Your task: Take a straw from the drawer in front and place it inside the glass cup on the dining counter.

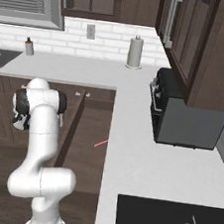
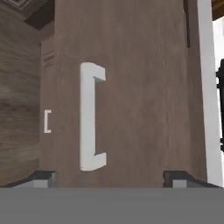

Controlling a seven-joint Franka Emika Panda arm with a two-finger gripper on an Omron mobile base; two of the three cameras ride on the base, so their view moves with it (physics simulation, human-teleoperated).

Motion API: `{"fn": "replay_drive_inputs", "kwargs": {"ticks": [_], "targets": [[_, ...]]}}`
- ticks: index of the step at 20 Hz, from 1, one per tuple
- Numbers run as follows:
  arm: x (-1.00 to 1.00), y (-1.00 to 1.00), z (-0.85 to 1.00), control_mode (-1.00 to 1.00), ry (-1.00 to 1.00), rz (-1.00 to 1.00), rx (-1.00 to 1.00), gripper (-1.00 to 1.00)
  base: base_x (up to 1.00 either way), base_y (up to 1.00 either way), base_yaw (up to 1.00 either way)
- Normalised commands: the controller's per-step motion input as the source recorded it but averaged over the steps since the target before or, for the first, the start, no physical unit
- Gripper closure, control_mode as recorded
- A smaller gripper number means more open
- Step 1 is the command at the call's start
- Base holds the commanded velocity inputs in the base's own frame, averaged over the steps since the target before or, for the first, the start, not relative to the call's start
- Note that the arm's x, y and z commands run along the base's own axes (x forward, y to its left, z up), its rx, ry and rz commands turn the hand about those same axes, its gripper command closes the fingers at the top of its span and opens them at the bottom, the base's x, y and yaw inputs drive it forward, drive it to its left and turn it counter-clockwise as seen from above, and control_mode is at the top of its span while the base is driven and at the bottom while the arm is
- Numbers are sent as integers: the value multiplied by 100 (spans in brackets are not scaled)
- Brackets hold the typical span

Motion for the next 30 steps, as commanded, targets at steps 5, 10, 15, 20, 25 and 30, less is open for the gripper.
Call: {"fn": "replay_drive_inputs", "kwargs": {"ticks": [5,10,15,20,25,30], "targets": [[-32,-4,94,-100,6,5,44,-100,0,0,0],[-9,-52,92,-100,0,0,23,-100,0,0,0],[14,-78,28,-100,11,0,17,-100,0,0,0],[33,-78,-6,-100,20,0,24,-100,0,0,0],[30,-57,-46,-100,17,0,17,-100,0,0,0],[5,-12,-78,-100,13,0,10,-100,0,0,0]]}}
